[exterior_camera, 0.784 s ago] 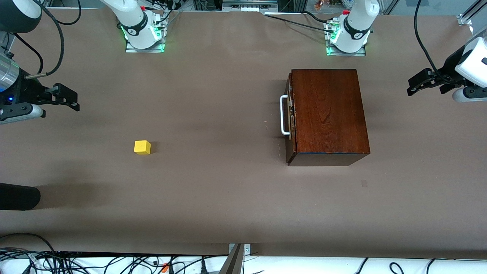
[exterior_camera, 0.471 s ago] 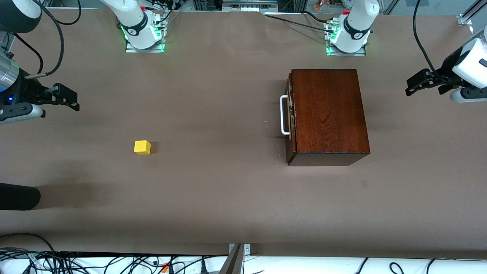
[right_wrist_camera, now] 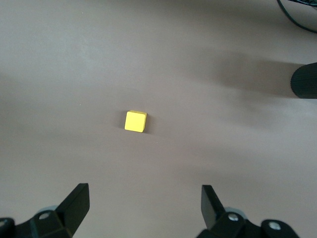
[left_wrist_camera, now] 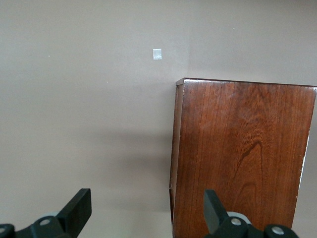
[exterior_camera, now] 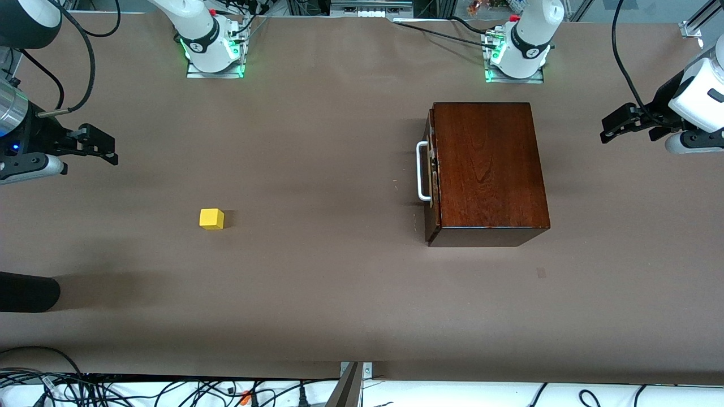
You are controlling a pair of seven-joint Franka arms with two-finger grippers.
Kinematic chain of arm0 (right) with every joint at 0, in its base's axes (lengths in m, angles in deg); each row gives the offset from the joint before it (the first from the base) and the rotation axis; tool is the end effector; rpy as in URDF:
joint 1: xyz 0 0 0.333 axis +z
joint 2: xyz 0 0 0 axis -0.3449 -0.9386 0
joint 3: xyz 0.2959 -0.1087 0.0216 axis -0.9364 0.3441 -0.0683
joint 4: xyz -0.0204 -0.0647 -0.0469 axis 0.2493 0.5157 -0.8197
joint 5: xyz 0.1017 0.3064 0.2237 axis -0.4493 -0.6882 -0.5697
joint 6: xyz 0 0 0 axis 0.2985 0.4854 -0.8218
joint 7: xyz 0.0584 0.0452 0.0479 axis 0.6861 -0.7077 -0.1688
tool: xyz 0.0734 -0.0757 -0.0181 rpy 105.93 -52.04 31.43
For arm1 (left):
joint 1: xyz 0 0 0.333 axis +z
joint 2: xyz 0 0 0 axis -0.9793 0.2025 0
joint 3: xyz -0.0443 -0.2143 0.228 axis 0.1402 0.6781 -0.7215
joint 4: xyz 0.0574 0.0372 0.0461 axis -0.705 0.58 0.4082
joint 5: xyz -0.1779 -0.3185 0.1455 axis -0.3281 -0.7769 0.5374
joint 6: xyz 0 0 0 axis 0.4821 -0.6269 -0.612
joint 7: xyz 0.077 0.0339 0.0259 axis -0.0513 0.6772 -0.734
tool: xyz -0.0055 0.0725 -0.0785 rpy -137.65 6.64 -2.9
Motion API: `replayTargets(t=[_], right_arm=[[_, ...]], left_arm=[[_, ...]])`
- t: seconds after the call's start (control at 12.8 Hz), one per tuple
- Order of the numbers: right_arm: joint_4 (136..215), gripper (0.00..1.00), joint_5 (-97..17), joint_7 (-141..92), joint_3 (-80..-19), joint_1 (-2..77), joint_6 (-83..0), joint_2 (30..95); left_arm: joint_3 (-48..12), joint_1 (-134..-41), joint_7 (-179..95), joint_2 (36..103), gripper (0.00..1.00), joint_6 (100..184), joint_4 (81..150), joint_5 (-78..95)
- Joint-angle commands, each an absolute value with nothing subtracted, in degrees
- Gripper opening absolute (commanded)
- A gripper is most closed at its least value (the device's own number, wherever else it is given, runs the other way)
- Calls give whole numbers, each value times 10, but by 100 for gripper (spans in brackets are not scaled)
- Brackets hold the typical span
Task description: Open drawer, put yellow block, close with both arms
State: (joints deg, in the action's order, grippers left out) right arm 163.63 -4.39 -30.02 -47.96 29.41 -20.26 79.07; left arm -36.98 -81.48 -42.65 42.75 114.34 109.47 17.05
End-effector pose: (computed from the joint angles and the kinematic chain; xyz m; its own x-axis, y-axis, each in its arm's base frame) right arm 0.5974 0.0268 0.5901 0.9768 0.2138 0.0150 0.2138 -0.9769 -0.0006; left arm 0.5448 -0.0228 0.6061 0.9948 0.0847 -0.0574 0.0850 -0.9964 0.0024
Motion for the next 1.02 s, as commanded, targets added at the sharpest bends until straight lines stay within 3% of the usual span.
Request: replayTargets(t=[0.0, 0.94], right_arm=[[1625, 100, -52, -312, -479, 291, -191, 787], [1625, 100, -52, -313, -479, 291, -192, 787]], left_arm=[[-370, -816, -418, 436, 100, 1132, 1075, 168], [-352, -816, -421, 436, 100, 1130, 1076, 169]])
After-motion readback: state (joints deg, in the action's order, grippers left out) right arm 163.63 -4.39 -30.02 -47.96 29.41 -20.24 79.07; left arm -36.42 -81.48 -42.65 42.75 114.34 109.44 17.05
